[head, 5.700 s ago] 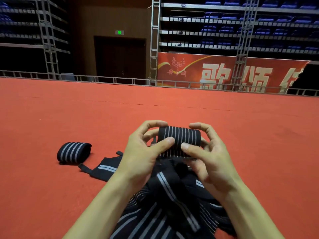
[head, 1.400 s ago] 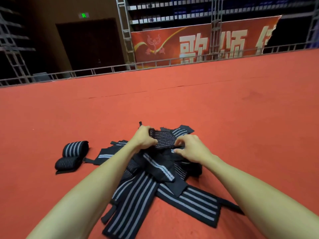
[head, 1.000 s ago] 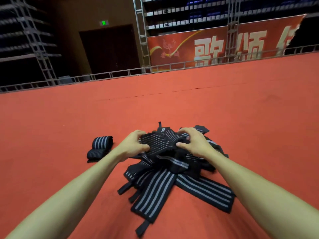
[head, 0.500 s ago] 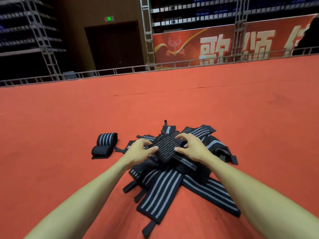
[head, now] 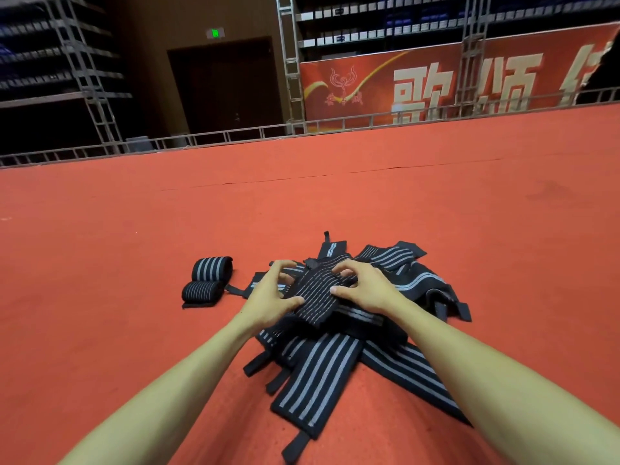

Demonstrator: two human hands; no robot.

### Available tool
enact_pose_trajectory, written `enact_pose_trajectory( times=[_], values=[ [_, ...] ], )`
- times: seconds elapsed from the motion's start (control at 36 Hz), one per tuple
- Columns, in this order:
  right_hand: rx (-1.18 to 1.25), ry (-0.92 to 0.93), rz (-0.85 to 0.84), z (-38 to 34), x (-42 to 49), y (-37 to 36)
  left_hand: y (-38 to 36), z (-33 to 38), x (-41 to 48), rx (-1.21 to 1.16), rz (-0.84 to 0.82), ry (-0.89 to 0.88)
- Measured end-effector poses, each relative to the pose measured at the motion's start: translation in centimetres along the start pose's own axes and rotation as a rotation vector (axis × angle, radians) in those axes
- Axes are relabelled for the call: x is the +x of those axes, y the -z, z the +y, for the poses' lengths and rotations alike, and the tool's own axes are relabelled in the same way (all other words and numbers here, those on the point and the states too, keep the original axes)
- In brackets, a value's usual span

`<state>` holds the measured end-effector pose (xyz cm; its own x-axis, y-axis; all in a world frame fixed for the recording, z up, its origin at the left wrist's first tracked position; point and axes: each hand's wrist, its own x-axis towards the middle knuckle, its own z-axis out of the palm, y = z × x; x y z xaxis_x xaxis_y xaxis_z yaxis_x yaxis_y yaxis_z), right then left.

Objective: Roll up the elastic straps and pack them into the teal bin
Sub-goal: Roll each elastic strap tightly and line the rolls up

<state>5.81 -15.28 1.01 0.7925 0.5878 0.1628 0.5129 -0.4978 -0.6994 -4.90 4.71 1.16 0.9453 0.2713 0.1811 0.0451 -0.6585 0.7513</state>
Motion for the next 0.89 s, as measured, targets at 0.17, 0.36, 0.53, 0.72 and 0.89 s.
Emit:
enact_pose_trajectory(
  times=[0.17,0.36,0.53,0.72,0.89],
  values=[
    [-0.005,-0.024,-0.076,-0.1,0.4,-0.7,0.3,0.0,0.2,0.298,-0.247,-0.132],
    [0.143,-0.046,0.118,-0.2,0.3,-0.8,-0.8,1.9,0.9,0.472,-0.131,-0.115],
    [0.285,-0.024,0.2,-1.2,0.4,-0.5,-1.6,3.1,1.3,0.392,0.012,-0.256],
    [0.511,0.047,0.252,-3.1,-0.9,0.3,-2.1,5.9,1.0,-0.055,0.104,-0.102],
    [0.764,0.068,0.176,-4.7,-2.6,1.7,-1.4,7.4,0.1,-0.273,0.082,-0.037]
  ],
)
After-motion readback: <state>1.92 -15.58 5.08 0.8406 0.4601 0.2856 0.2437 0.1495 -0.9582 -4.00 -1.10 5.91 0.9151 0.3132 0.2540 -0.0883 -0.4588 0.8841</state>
